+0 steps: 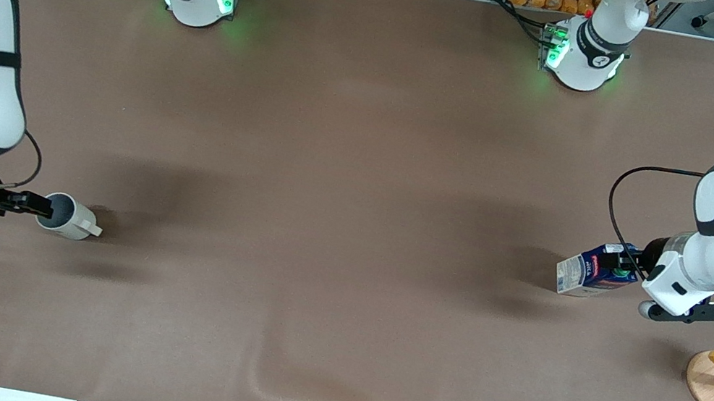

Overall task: Place milk next to cup
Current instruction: 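Grasp the milk carton with the left gripper while the right gripper grasps the mug, then carry the white mug toward the table center with the right gripper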

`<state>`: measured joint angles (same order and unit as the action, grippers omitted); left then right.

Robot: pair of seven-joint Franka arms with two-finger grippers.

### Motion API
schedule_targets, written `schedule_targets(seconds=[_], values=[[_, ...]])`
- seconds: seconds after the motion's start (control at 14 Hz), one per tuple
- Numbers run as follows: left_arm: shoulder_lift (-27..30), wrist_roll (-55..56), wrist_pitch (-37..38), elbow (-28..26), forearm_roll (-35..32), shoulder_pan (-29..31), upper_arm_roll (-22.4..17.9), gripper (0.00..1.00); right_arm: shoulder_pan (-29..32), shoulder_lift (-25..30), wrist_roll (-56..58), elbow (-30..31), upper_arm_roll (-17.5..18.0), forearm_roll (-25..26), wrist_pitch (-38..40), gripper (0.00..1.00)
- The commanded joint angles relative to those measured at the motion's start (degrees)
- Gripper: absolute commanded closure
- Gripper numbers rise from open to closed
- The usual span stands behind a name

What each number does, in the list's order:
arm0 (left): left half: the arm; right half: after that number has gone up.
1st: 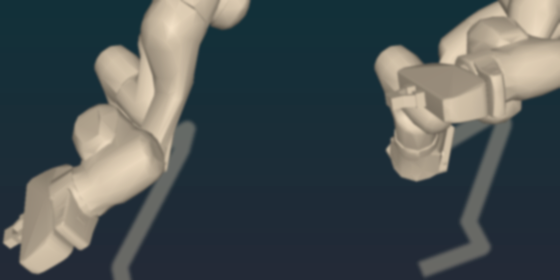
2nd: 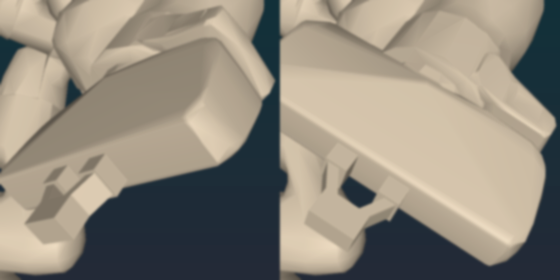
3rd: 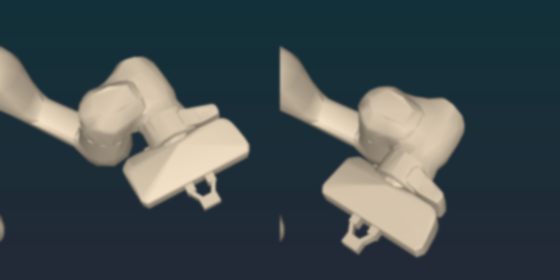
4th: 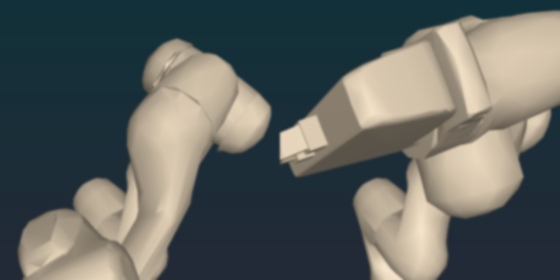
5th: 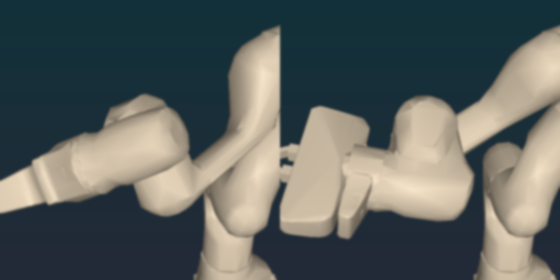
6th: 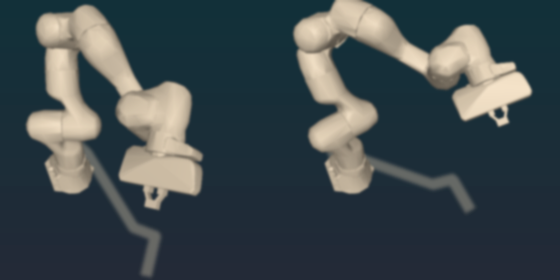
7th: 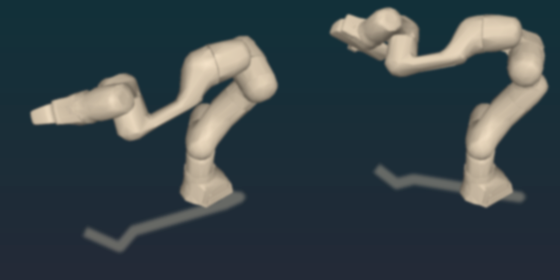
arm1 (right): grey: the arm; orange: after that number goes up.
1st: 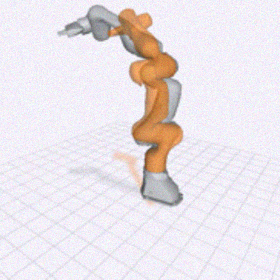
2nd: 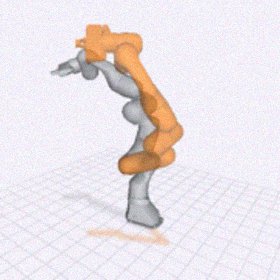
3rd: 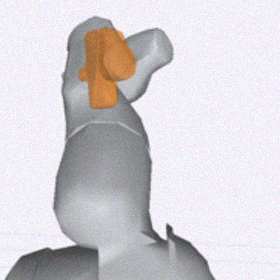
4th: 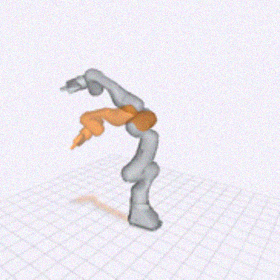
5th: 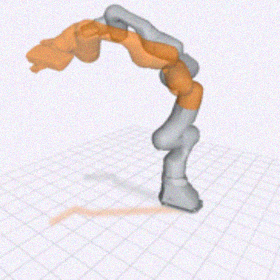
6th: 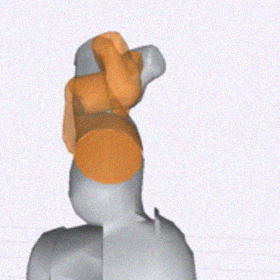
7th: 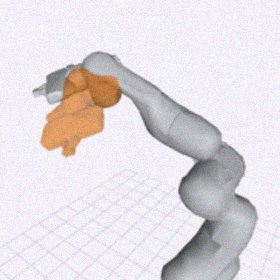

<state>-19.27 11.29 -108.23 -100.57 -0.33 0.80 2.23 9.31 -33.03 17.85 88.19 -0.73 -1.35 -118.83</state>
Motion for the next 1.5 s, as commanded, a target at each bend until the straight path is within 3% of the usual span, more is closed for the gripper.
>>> schedule_targets(seconds=[0.0,0.14,0.43,0.57,0.64,0.71,0.93,1.21,1.43], values=[[-0.5,-1.4,-0.8,-0.1,0.3,0.2,0.0,0.00,2.6,-1.1,4.0,0.2,0.6,-0.9,-1.6,0.09],[-1.1,-1.4,-1.1,0.1,0.3,0.2,0.0,0.00,2.5,-1.2,5.3,1.7,0.6,-0.9,-1.9,0.19],[-2.0,-1.4,-1.6,0.3,0.0,0.1,0.0,0.00,2.7,-1.2,5.5,6.3,0.6,-0.9,-8.1,0.23],[-2.0,-1.4,-1.6,0.2,-1.2,0.2,0.1,0.00,2.6,-1.2,5.5,6.8,0.6,-0.9,-8.7,0.41],[-2.0,-1.4,-1.6,0.2,-1.3,0.2,0.0,0.00,2.6,-1.2,5.4,6.8,0.6,-0.9,-8.7,0.77],[-2.0,-1.4,-1.6,0.3,-1.5,0.2,0.0,0.00,2.5,-1.2,5.4,6.8,0.6,-0.9,-8.7,1.00],[-2.0,-1.4,-1.5,0.3,-1.9,0.0,0.0,0.07,2.6,-0.7,4.8,5.8,0.7,-0.9,-6.6,1.00],[-2.1,-1.4,-1.5,0.4,-2.0,-0.2,0.0,0.28,1.9,-0.4,2.5,1.6,0.9,-2.6,-0.9,1.00],[-2.0,-1.4,-1.4,1.2,-2.0,-0.4,0.0,0.34,-2.5,-0.3,-7.5,-5.8,1.1,-4.7,8.0,1.00]])
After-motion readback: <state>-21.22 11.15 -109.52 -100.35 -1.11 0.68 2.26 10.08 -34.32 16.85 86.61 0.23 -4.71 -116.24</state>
